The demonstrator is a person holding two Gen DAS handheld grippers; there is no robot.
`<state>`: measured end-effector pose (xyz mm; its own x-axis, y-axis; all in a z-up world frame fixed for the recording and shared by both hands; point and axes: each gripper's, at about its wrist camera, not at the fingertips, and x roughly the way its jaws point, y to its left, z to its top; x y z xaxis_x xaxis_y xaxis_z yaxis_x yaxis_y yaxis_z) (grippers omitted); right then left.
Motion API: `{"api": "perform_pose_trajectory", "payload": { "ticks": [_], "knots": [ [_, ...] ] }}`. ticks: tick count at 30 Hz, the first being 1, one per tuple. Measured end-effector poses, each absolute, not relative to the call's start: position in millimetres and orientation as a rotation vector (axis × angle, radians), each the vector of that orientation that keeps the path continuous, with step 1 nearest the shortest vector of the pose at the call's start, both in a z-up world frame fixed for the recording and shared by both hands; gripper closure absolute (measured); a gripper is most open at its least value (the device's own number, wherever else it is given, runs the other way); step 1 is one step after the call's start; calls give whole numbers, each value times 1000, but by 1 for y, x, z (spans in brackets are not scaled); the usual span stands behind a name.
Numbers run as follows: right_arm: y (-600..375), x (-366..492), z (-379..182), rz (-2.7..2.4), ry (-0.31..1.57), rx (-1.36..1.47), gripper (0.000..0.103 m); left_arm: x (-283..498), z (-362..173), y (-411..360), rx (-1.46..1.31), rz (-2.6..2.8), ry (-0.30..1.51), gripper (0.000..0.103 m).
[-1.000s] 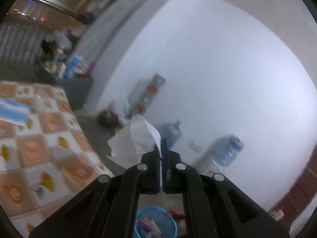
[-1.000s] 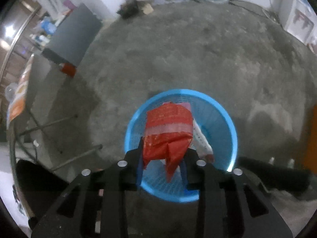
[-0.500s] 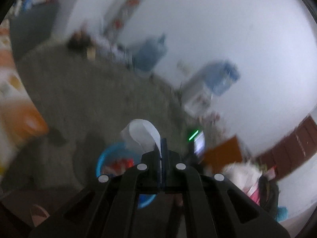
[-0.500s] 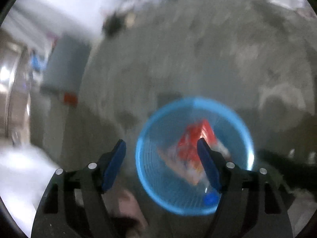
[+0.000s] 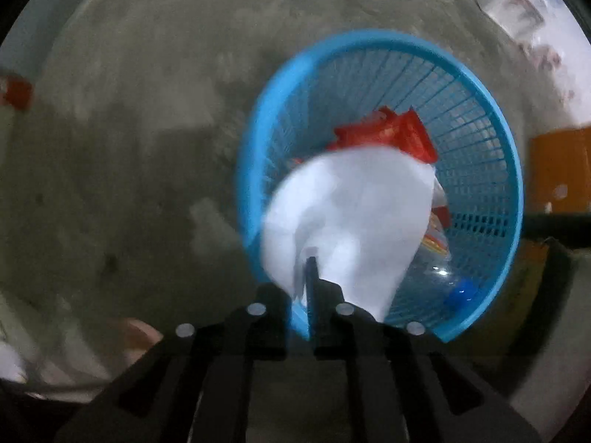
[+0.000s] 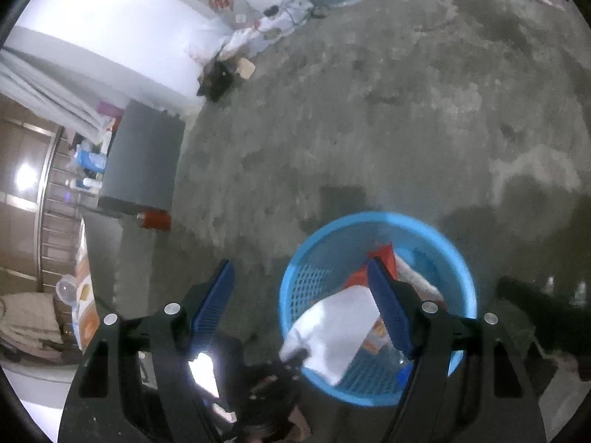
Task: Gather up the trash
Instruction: 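Open the left gripper over the basket to drop the white tissue, then return to the table, left grasps a clear printed bag while right grasps a gold box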
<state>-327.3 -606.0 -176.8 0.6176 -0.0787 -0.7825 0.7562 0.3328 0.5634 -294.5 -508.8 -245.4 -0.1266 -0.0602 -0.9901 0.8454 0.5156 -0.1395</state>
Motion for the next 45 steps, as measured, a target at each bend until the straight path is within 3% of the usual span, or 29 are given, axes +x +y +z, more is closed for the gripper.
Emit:
{"api": "perform_pose_trajectory", "payload": {
  "ticks": [4,13,17,21,25,30,35,41,44,45],
  "knots": [
    [-604,-324,-179,-606,741,1113,32,-291,-214,-495,585,-991,1449,43],
    [-595,-315,-163,-613,731,1002,32,-268,-55,-431,329,-1087,1063,39],
    [-567,-288,-133,-546,766,766,32,-247,50,-315,-6,-1146,874,35],
    [-511,-251,-95,-444,748,536,32,-210,100,-186,-183,-932,748,27],
    [-439,-191,-58,-183,765,392,32,-161,109,-56,-147,-538,665,22],
    [-324,-111,-8,219,759,213,26,-89,80,71,141,-79,612,13],
    [-188,-46,14,599,780,-40,24,22,40,178,-148,-153,845,12],
    [-79,28,0,760,816,-140,19,81,2,187,-79,-30,1007,12],
    [-46,63,-15,790,851,-182,19,84,-11,186,-77,36,940,23],
    [-31,76,-21,789,874,-193,19,81,-9,178,-9,12,930,34]
  ]
}}
